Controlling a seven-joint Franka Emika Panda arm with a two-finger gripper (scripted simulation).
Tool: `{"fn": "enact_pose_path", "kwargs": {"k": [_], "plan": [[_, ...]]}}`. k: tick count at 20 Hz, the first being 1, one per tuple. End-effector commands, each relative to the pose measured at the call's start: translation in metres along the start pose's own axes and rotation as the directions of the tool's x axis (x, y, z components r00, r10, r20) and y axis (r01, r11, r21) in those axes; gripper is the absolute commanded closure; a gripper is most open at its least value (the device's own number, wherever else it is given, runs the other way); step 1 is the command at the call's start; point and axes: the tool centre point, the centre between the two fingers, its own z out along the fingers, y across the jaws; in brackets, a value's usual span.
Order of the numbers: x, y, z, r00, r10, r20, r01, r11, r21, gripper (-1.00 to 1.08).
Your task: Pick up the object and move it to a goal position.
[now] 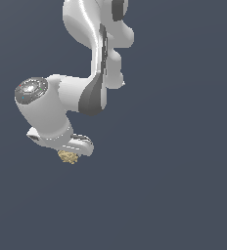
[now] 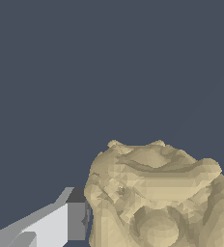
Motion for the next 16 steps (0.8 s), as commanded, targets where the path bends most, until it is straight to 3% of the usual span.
{"fn": "enact_pose_path", "kwargs": {"k": [1, 16], "plan": [[0.009, 0.011, -0.006, 1.0, -0.001, 0.0, 0.001, 1.0, 0.0, 1.08], [0.029, 0.036, -0.019, 1.0, -0.001, 0.001, 0.001, 1.0, 0.0, 1.08]]}}
